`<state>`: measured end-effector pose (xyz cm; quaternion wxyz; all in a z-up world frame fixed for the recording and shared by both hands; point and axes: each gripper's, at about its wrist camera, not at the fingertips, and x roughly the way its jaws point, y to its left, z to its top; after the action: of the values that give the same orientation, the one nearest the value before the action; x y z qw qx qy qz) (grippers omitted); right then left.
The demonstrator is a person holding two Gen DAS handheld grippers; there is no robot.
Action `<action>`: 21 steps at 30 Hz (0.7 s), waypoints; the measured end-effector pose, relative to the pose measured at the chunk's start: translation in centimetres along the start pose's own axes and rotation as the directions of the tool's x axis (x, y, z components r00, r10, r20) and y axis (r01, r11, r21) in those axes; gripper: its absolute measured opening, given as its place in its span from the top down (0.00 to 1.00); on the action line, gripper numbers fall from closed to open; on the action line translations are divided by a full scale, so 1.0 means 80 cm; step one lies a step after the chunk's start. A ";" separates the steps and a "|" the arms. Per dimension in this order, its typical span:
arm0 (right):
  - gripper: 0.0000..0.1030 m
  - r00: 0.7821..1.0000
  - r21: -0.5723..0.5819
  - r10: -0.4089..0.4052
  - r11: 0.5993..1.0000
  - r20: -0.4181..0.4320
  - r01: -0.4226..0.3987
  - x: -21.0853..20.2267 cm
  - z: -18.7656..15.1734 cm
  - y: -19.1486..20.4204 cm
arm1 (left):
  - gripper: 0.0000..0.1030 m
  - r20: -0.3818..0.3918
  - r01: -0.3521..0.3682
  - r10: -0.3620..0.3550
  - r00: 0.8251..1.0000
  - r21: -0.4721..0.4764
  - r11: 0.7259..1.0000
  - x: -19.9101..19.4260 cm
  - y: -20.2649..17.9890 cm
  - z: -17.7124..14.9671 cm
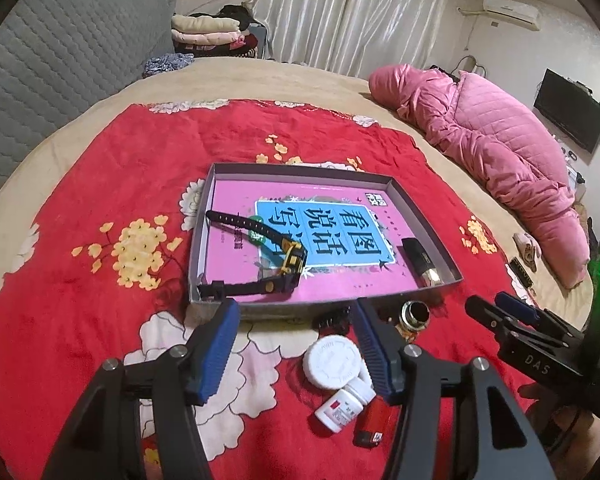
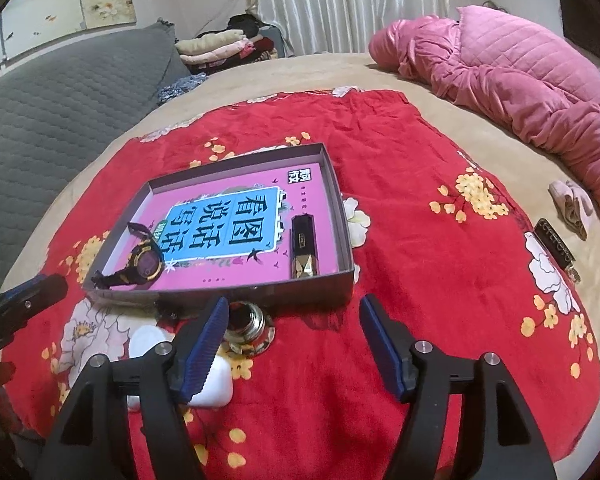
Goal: Organize rigid objects
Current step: 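Withdraw both open tools from the box back toward the remaining objects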
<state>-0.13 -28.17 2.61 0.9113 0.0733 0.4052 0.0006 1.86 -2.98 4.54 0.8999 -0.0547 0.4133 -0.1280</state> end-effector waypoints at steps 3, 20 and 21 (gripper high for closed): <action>0.32 1.000 0.007 0.001 1.000 -0.007 -0.001 -0.003 -0.007 0.002 | 0.44 -0.010 0.001 -0.001 1.000 0.007 1.000 -0.001 -0.001 -0.006; 0.31 0.998 -0.041 0.017 0.999 -0.067 -0.020 -0.014 -0.043 0.038 | 0.44 -0.097 0.019 -0.013 0.995 0.065 0.998 0.003 -0.014 -0.038; 0.31 0.997 -0.047 0.020 0.999 -0.072 -0.023 -0.014 -0.046 0.041 | 0.44 -0.104 0.020 -0.013 0.994 0.068 0.997 0.004 -0.014 -0.040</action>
<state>-3.38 -24.52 1.46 0.8977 0.0560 0.4364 0.0227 -0.59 -4.14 2.46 0.8775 -0.0201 0.4542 -0.1526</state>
